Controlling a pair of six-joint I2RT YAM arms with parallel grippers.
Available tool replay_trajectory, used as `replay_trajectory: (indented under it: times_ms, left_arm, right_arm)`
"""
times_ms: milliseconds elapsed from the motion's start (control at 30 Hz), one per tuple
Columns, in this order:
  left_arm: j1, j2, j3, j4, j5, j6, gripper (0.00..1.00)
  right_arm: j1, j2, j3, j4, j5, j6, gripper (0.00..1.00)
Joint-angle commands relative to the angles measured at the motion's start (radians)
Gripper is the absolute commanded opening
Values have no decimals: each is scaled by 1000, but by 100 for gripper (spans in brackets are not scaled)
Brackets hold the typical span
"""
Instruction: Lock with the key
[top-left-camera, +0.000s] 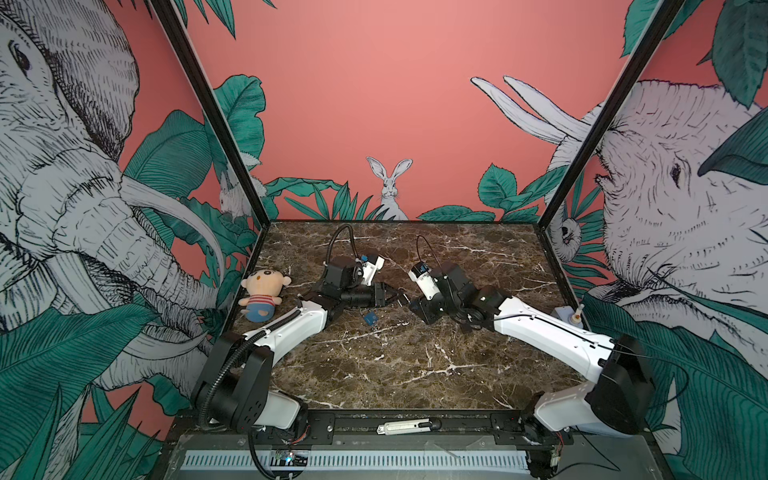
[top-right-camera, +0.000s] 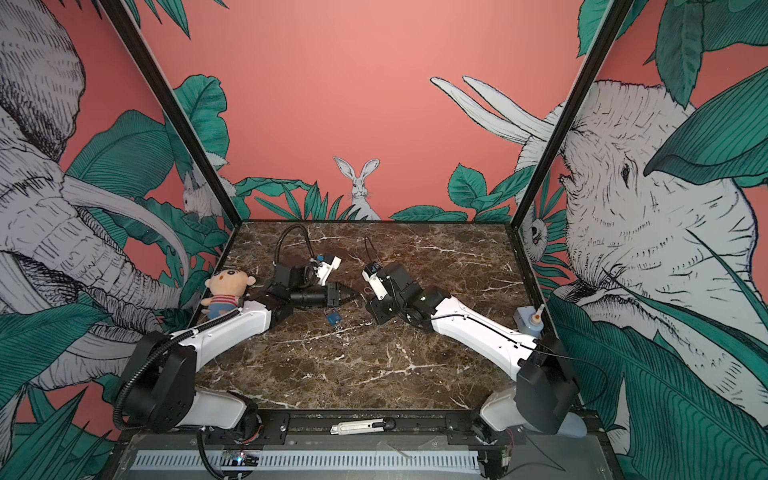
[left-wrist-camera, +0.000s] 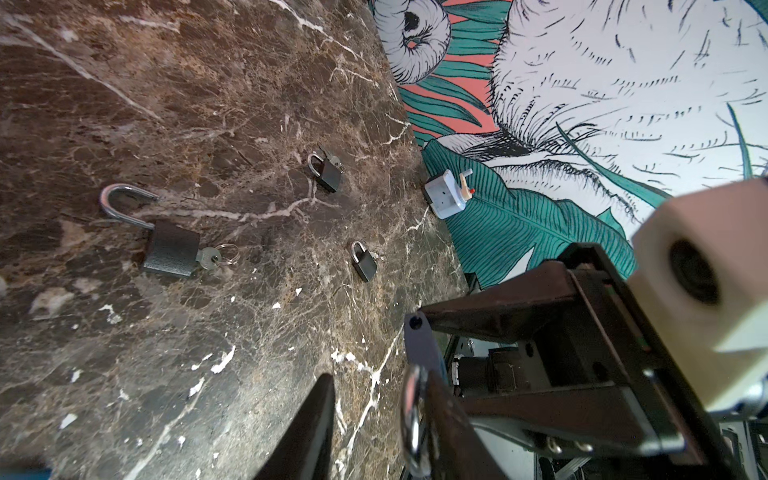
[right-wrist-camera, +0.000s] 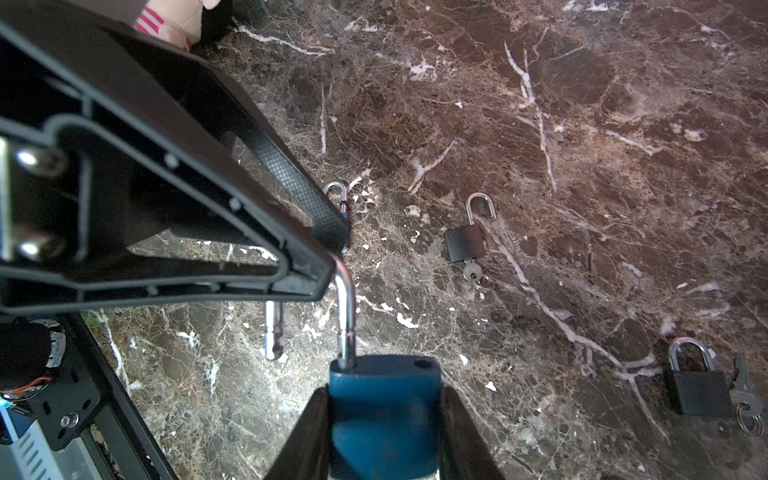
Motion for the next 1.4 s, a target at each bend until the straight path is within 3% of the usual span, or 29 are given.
replay_trajectory:
  times_ms: [0,533,1033,1367]
  left_arm:
    - [-8,-6,34,27,13,1,36]
    - [-14,24,21,86,48,-39,21]
    - [-16,15,-2,83,64,-42,25]
    - [-15,26,-5,100,70,-55,15]
  right_arm:
    - [-3,-34,24,13,-3,4,4]
    - [-3,-44,22,19,3,1,3]
    - [-10,-45,13,29,4,-2,3]
    - [-11,-44,4,45,-3,6,3]
